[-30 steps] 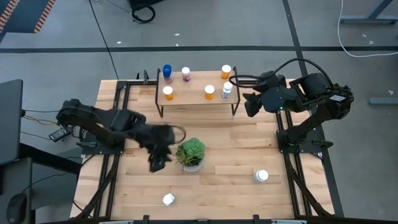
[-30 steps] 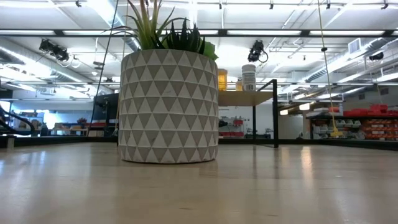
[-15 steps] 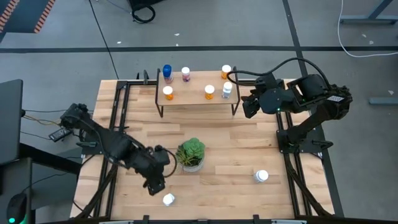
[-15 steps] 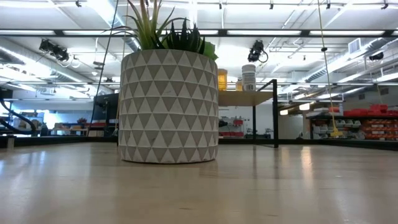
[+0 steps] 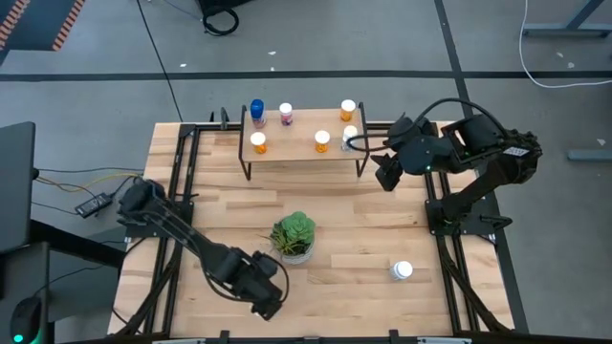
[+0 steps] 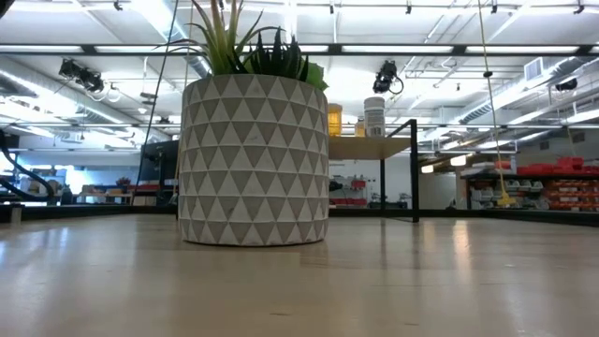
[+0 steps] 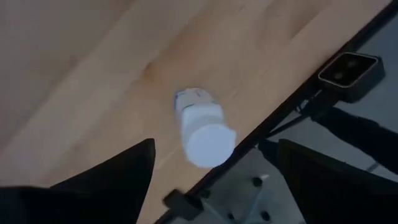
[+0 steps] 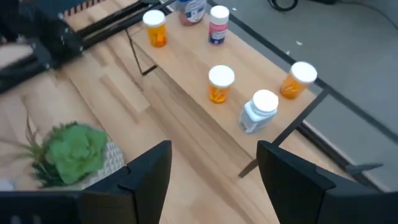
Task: Pick and place medicine bottles onto shelf by color
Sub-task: Put the bottom white pill bottle on the shelf
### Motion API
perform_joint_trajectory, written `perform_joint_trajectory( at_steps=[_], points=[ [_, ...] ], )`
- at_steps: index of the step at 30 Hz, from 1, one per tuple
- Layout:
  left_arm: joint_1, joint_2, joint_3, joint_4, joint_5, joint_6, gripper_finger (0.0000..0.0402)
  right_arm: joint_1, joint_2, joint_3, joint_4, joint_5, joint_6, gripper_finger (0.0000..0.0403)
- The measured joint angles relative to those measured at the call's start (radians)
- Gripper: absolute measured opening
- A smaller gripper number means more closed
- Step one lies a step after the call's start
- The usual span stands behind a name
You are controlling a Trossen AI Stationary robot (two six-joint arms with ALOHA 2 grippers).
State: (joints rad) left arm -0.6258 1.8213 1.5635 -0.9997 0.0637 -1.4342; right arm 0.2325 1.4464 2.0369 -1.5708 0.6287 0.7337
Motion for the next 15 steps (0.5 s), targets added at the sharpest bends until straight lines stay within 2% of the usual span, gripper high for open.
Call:
perform_joint_trajectory(
  at_steps=[7, 15],
  points=[
    [-0.012, 0.070, 0.000, 0.014, 0.095, -0.094, 0.0346, 0.000, -0.006, 0.000, 0.000, -0.044, -0.128, 0.0244],
    [-0.030, 0.079, 0.000, 0.004, 0.033, -0.118, 0.0346, -0.001, -0.005, 0.000, 0.000, -0.061, -0.142, 0.0244]
  ],
)
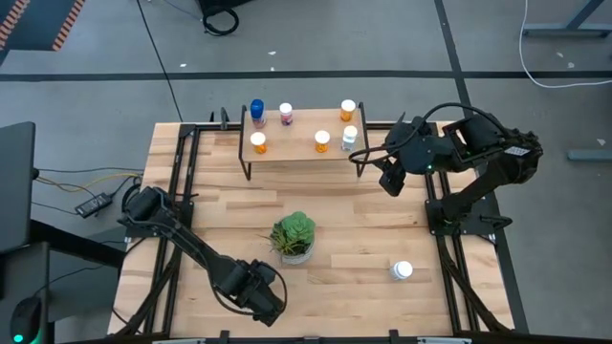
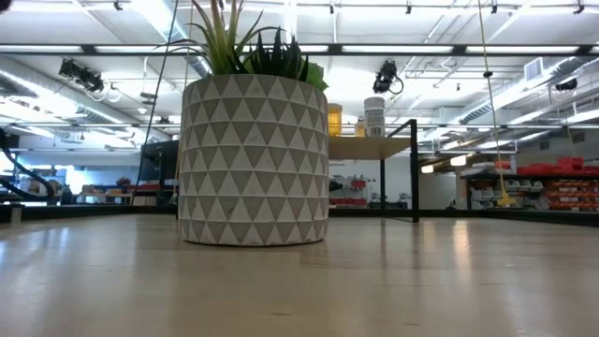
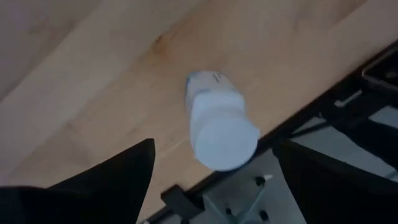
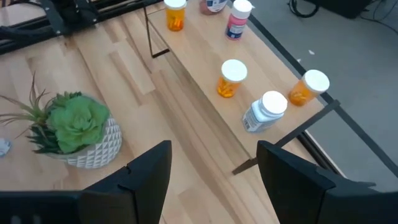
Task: Pick and place medicine bottles onto shelf by color
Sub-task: Put the bottom white pill bottle on the shelf
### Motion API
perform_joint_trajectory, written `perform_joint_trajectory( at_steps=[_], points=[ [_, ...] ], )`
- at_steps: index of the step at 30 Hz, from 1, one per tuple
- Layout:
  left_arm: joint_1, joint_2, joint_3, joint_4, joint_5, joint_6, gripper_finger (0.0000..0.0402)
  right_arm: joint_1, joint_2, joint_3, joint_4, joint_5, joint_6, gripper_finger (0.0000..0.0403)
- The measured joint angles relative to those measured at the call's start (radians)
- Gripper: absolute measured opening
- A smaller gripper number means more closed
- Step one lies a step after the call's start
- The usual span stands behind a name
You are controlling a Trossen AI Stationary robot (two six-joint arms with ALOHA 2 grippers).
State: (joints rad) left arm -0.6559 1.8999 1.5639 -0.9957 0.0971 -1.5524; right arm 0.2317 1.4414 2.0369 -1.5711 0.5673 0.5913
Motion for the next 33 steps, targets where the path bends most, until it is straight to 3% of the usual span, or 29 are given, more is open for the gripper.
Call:
perform_joint_trajectory(
  at_steps=[20, 33],
  points=[
    [-0.022, 0.045, 0.001, 0.016, -0.047, 0.105, 0.0345, 0.000, 0.000, 0.000, 0.001, 0.023, 0.052, 0.0244],
    [-0.023, 0.069, 0.000, 0.040, -0.039, 0.124, 0.0304, 0.000, 0.000, 0.000, 0.000, 0.027, 0.055, 0.0244]
  ],
)
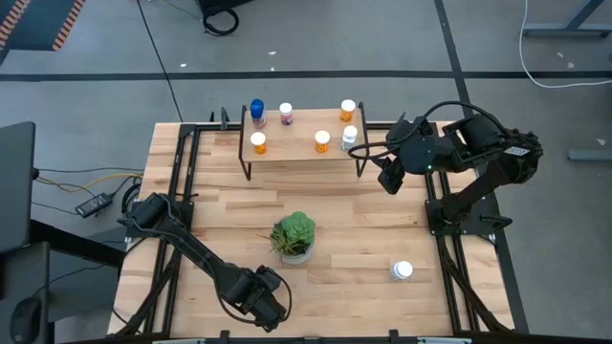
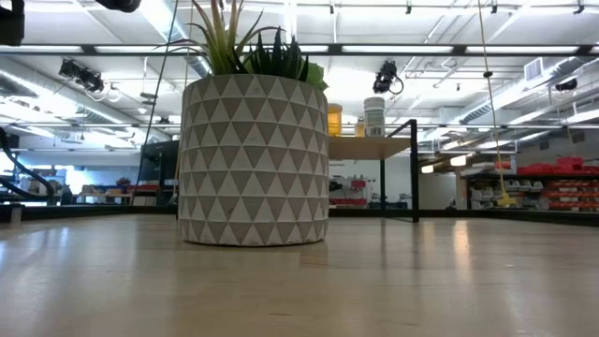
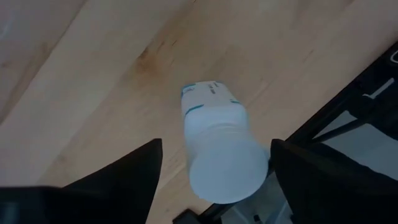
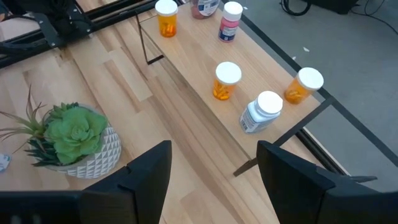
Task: Pick and place medicine bottles onto shelf by color
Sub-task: Put the bottom white pill bottle on the shelf
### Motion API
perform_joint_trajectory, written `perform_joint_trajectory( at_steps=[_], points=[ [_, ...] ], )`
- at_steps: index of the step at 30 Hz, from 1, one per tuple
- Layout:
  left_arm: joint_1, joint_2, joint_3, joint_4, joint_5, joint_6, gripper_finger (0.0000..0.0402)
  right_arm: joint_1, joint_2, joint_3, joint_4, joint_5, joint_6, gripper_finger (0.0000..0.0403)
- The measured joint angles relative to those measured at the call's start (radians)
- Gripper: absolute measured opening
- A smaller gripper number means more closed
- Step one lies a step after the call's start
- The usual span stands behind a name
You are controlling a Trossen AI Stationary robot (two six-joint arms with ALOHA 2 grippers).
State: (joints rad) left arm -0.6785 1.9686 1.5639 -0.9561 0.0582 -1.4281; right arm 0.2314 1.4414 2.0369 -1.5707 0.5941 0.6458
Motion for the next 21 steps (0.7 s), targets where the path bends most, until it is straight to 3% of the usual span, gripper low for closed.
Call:
perform_joint_trajectory(
  at_steps=[13, 21],
  points=[
    [-0.005, 0.000, 0.000, 0.003, 0.009, 0.001, 0.0260, 0.000, 0.000, 0.000, 0.000, 0.002, -0.002, 0.0244],
    [-0.005, 0.000, 0.000, 0.003, 0.015, 0.000, 0.0212, 0.000, 0.000, 0.000, 0.000, 0.008, -0.002, 0.0244]
  ],
)
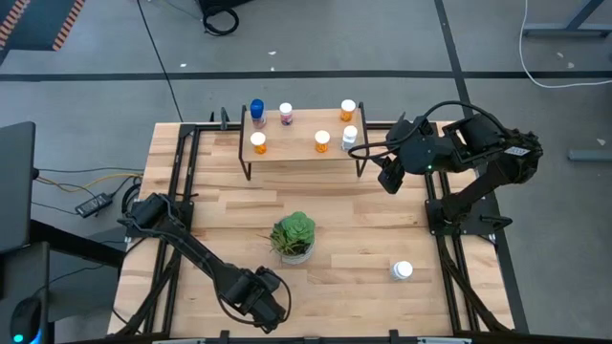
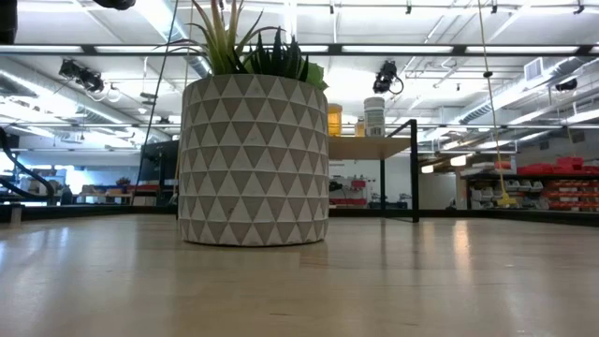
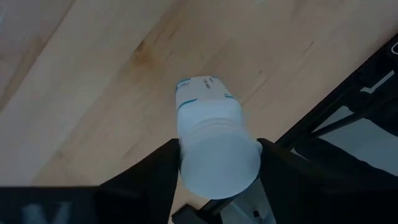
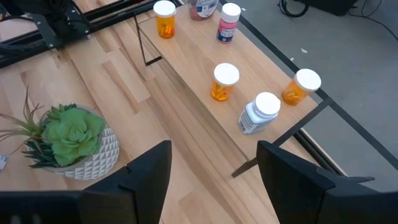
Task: Pick and place medicine bottles onto shelf by color
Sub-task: Put the bottom white pill bottle on the shelf
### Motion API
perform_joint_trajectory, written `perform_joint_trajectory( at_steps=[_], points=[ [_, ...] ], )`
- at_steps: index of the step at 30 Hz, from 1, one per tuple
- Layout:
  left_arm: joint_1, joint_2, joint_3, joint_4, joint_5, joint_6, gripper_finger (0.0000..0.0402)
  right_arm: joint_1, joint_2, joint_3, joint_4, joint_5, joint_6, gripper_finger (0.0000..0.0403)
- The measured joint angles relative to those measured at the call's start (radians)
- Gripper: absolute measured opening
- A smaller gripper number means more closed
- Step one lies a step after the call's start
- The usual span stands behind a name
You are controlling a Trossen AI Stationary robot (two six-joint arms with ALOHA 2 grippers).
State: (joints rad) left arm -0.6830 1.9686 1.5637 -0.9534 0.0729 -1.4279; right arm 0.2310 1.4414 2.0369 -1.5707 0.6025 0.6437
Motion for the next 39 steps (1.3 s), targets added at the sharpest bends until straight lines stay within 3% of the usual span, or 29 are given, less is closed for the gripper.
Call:
perform_joint_trajectory(
  at_steps=[5, 14, 23, 32, 39],
  points=[
    [0.004, 0.000, 0.000, -0.002, 0.003, 0.002, 0.0188, 0.000, 0.000, 0.000, 0.000, 0.000, 0.000, 0.0244],
    [0.060, -0.014, 0.000, -0.048, 0.047, 0.051, 0.0199, 0.000, 0.000, 0.000, 0.000, 0.009, 0.002, 0.0244],
    [0.132, -0.178, 0.000, -0.121, 0.084, 0.186, 0.0189, 0.000, 0.000, 0.000, 0.000, 0.010, 0.031, 0.0244],
    [0.289, -0.347, 0.001, -0.399, 0.057, 0.449, 0.0190, 0.000, 0.000, 0.000, 0.000, 0.028, 0.092, 0.0244],
    [0.452, -0.426, 0.001, -0.433, 0.031, 0.691, 0.0197, 0.000, 0.000, 0.000, 0.001, 0.072, 0.167, 0.0244]
  ],
)
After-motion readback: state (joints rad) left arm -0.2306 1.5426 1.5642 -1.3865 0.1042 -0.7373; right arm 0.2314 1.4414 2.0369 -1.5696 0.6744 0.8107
